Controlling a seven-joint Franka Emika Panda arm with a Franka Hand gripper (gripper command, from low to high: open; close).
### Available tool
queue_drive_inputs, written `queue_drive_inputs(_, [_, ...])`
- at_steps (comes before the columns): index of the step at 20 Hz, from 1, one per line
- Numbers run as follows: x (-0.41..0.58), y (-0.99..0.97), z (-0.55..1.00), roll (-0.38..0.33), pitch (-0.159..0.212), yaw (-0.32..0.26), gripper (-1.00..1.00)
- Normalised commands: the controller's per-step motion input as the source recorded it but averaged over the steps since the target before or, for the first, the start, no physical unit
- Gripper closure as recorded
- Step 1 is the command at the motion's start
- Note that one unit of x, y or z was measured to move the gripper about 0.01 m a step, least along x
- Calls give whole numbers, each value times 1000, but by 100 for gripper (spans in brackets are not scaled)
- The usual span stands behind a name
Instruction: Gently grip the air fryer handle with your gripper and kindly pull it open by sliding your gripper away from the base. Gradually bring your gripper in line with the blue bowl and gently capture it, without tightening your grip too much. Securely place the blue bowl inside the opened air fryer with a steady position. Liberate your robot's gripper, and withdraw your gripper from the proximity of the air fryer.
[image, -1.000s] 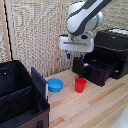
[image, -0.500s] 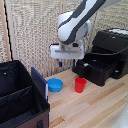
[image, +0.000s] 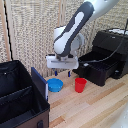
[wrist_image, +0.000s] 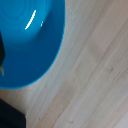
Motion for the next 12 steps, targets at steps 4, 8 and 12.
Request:
queue_drive_inputs(4, [190,-31,-368,-51,6,138,-100])
queue_drive_inputs(8, [198,-61,-374,-103,-26,151,-100])
queue_drive_inputs(12, [118,-114,-333,-21,-48,110,-100])
